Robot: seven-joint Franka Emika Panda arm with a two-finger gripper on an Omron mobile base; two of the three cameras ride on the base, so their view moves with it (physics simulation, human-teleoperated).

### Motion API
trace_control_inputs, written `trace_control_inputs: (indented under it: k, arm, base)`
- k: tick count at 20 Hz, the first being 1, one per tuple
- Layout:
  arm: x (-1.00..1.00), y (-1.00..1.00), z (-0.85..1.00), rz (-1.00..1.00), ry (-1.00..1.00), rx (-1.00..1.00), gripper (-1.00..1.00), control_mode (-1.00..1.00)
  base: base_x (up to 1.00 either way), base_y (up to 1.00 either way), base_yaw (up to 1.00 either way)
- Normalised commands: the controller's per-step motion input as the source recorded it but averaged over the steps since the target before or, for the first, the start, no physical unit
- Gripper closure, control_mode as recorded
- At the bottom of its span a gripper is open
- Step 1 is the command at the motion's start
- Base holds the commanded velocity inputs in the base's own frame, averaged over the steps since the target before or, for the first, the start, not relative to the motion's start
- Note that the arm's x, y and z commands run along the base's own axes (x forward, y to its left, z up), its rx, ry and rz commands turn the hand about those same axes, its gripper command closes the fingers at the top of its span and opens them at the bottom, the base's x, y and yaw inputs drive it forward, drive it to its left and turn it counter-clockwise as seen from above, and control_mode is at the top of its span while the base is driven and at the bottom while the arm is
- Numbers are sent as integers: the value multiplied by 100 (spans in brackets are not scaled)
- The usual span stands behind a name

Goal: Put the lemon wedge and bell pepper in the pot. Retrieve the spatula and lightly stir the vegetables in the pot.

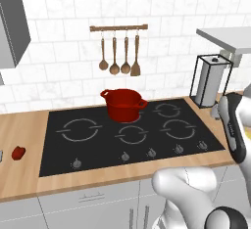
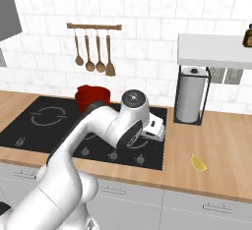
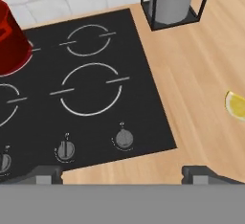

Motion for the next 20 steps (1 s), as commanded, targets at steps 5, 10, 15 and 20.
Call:
trace_control_inputs:
  k: [5, 10, 15, 20]
  arm:
    - [19, -93, -5, -7, 19, 0, -100, -100]
    - [36, -90, -1, -1, 27, 1, -100, -100]
    - [19, -86, -13, 0, 20, 0, -100, -100]
    - [0, -66, -38, 0, 1, 0, -100, -100]
  base:
    - [0, 0, 0]
    - [0, 0, 0]
    - [0, 0, 0]
    - [0, 0, 0]
